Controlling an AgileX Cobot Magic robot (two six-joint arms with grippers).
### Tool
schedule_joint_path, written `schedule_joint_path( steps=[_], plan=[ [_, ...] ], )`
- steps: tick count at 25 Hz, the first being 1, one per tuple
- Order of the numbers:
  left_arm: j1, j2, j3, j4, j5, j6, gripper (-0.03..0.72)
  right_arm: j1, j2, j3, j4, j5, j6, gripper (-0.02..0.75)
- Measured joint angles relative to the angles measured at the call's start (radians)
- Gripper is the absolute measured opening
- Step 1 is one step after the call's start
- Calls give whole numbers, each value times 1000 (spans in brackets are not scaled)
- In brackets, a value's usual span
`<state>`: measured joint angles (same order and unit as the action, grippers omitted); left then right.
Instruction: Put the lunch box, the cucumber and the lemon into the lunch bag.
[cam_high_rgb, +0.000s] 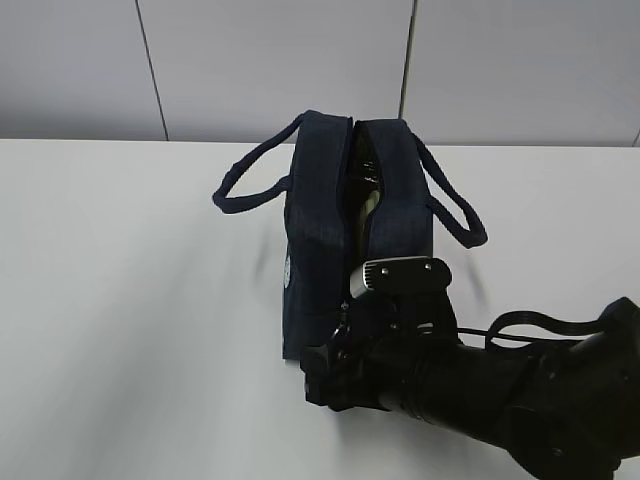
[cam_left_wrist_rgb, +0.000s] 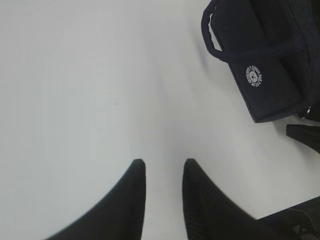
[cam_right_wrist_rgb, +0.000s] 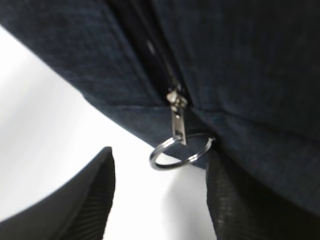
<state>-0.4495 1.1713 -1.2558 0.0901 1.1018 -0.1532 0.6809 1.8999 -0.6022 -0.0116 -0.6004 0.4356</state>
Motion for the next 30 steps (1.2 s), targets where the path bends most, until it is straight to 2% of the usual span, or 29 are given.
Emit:
schedule_joint_path(
  steps=[12, 20, 27, 30],
  plan=[
    [0, 0, 0, 0, 0, 0, 167, 0, 0, 0, 0, -62, 0, 427],
    [0, 0, 0, 0, -9, 0, 167, 0, 0, 0, 0, -64, 0, 255],
    [0, 0, 0, 0, -16, 0, 167, 0, 0, 0, 0, -66, 0, 224],
    [0, 0, 0, 0, -18, 0, 166, 0, 0, 0, 0, -66, -2, 187]
  ],
)
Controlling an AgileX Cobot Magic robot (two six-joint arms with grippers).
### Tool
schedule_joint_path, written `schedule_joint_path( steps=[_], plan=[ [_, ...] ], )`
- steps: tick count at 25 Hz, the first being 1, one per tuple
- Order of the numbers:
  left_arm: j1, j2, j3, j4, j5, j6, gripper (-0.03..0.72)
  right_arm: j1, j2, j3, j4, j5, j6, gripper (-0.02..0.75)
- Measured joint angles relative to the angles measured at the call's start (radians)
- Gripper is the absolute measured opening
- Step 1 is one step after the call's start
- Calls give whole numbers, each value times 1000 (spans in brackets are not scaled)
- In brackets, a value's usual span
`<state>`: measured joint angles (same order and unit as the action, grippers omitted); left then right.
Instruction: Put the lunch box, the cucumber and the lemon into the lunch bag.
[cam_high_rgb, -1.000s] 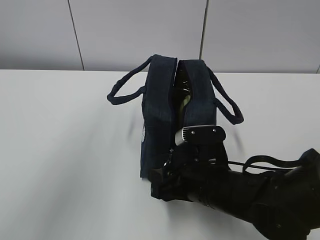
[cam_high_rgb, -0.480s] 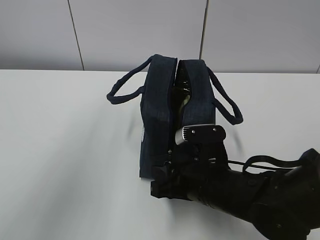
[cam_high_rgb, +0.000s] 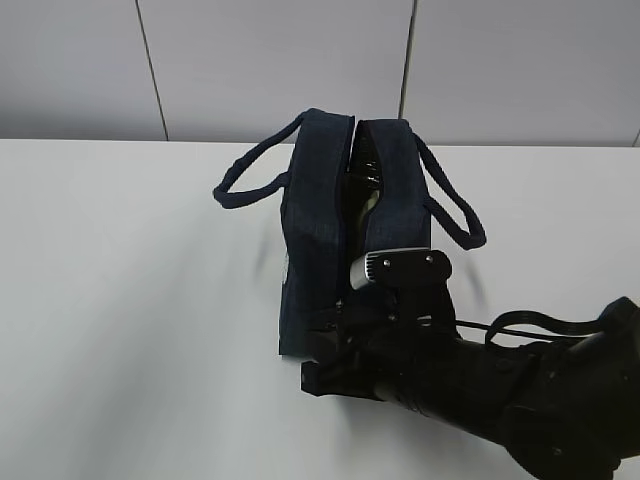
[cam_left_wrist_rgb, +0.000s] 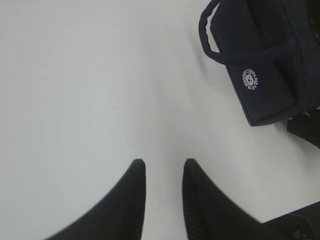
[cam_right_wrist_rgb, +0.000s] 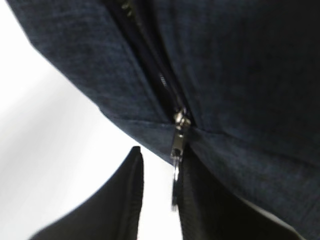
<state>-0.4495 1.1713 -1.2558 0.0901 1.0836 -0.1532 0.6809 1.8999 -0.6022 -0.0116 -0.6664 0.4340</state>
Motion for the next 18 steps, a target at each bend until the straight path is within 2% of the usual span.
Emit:
schedule_joint_path(
  steps=[15, 18],
  plan=[
    [0, 0, 0, 0, -1, 0, 166, 0, 0, 0, 0, -1, -1, 8],
    [0, 0, 0, 0, -2, 0, 166, 0, 0, 0, 0, -1, -1, 0]
  ],
)
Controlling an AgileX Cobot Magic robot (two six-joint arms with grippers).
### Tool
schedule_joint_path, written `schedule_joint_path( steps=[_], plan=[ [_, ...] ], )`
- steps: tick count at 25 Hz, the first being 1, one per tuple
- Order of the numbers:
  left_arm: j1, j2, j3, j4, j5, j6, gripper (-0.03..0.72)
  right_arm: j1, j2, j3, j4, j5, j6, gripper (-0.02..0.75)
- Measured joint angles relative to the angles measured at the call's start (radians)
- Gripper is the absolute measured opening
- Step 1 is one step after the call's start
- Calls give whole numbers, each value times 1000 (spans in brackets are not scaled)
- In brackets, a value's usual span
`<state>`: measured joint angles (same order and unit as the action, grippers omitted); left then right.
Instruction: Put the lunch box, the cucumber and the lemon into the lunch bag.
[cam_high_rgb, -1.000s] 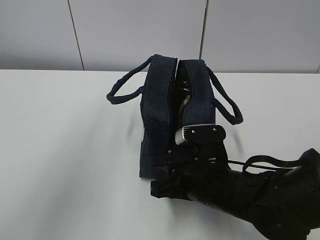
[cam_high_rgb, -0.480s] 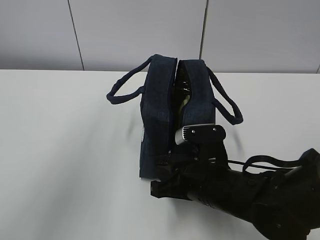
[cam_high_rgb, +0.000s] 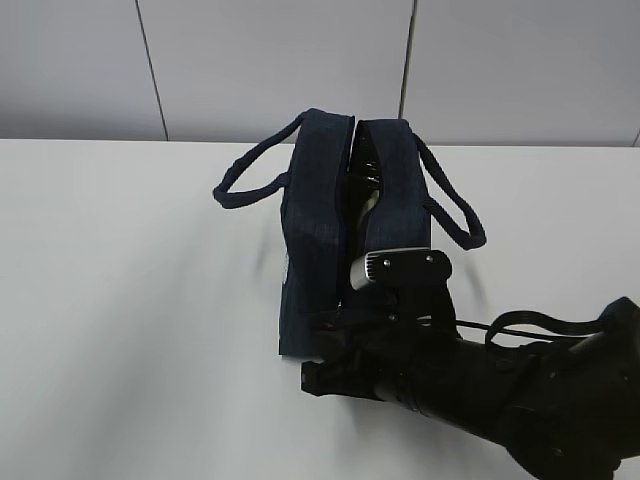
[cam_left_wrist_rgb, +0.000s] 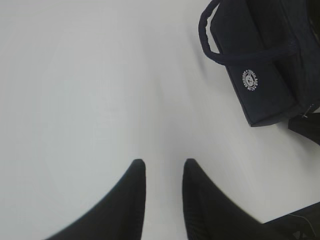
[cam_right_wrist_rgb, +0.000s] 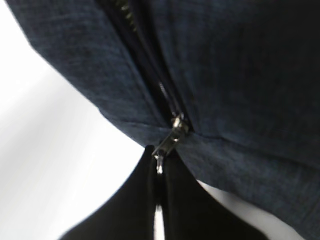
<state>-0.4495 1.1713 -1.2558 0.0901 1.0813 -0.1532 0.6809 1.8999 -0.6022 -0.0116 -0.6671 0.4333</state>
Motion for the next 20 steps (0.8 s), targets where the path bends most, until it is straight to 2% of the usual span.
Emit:
schedule_joint_path(
  steps=[14, 20],
  plan=[
    [0, 0, 0, -35, -2, 0, 167, 0, -49, 55, 0, -10, 0, 0],
    [0, 32, 0, -64, -2, 0, 214, 0, -78, 59, 0, -10, 0, 0]
  ],
)
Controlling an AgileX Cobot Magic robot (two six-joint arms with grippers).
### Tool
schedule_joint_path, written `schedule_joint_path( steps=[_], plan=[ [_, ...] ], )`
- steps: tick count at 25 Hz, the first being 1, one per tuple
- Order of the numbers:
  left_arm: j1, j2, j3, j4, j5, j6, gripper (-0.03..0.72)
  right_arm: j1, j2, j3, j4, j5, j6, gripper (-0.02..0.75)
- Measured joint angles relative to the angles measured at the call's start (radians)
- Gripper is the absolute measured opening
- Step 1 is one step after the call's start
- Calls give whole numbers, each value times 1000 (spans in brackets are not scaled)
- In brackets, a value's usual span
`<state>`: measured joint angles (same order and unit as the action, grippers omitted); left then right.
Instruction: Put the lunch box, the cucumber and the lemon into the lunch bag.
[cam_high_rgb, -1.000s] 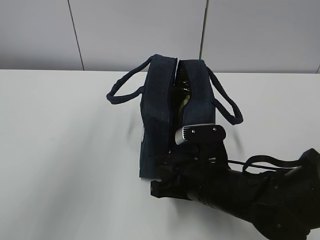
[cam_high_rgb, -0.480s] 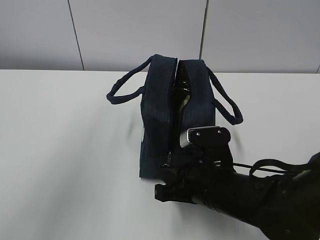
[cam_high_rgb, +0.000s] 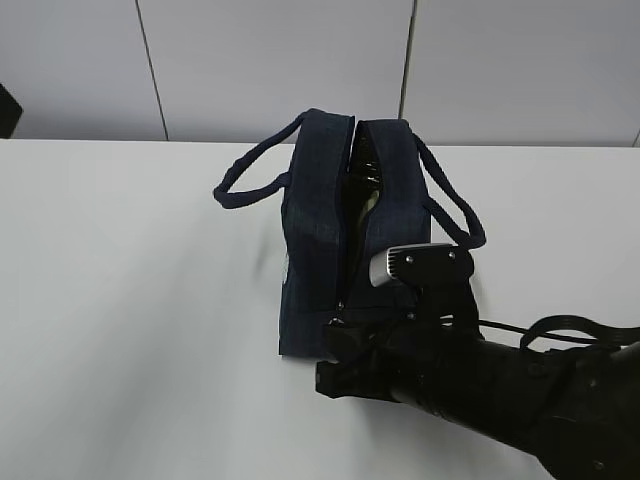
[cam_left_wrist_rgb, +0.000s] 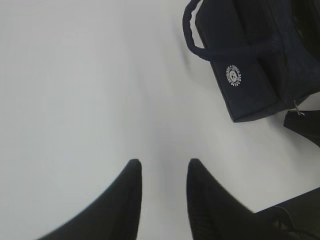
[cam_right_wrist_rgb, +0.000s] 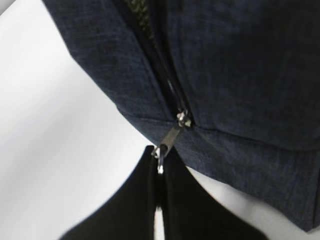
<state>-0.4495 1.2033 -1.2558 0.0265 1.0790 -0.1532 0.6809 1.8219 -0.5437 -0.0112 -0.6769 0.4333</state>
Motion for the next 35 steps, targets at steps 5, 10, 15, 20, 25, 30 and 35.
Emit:
schedule_joint_path(
  steps=[5, 10, 15, 20, 25, 30, 35],
  plan=[
    [0, 45, 0, -26, 8, 0, 284, 0, -28, 1, 0, 2, 0, 0],
    [0, 76, 0, -71, 10, 30, 291, 0, -64, 2, 0, 22, 0, 0],
    [0, 81, 0, -84, 11, 60, 291, 0, -101, 6, 0, 62, 0, 0],
    [0, 81, 1, -92, 16, 71, 291, 0, -145, 7, 0, 131, -9, 0],
    [0, 81, 1, -108, 25, 80, 291, 0, -197, 7, 0, 188, -44, 0],
    [0, 81, 1, -123, 28, 88, 291, 0, -246, 7, 0, 241, -82, 0],
    [0, 81, 1, -131, 28, 97, 291, 0, -287, 8, 2, 268, -124, 0]
  ],
)
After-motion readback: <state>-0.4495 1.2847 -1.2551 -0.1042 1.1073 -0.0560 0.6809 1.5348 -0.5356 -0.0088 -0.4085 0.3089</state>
